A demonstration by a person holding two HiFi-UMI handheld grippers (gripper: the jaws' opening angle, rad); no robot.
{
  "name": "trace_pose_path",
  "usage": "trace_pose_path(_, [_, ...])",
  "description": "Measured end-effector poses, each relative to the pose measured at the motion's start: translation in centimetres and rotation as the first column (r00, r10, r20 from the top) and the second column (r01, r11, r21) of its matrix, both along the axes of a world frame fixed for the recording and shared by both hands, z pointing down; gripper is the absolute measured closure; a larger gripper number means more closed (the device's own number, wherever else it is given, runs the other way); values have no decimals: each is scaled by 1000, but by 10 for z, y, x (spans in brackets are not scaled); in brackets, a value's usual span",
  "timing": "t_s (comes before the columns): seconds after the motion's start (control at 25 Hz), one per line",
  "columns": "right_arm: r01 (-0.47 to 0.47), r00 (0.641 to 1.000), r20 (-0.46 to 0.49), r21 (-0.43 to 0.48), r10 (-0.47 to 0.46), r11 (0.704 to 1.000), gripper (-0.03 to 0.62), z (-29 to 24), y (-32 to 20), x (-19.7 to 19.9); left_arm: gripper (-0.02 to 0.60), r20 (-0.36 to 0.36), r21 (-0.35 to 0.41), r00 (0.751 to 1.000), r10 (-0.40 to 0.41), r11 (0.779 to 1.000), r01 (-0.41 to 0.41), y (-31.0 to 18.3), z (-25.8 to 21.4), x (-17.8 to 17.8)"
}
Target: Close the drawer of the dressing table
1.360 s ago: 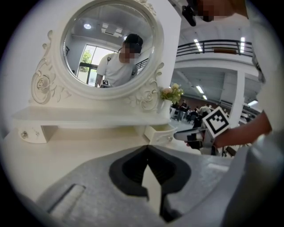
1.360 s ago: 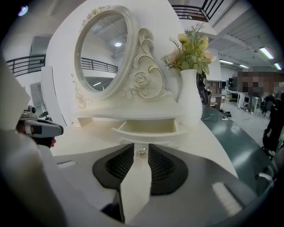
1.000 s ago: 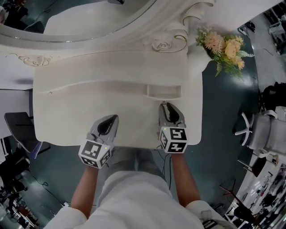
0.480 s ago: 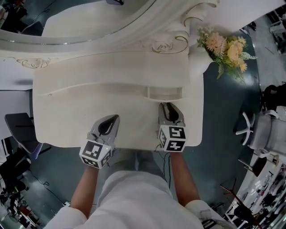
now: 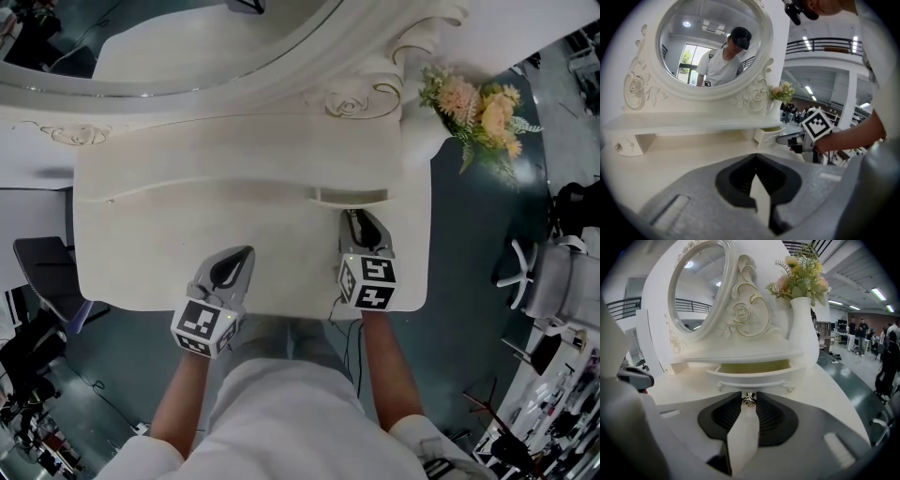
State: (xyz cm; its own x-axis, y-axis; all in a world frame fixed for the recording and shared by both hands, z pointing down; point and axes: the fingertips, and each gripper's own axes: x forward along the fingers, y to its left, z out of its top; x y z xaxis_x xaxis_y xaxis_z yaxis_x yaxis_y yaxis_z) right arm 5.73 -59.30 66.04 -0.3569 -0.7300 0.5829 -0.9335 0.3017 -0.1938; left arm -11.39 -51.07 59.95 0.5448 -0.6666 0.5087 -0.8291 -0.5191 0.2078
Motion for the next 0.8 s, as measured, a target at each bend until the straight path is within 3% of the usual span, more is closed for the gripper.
trace_pose_path(0.8, [-3,1000,8,30,3,1000,503,-2,-46,-9,583,4,-5,998,-62,998,62,-17,-2,-24])
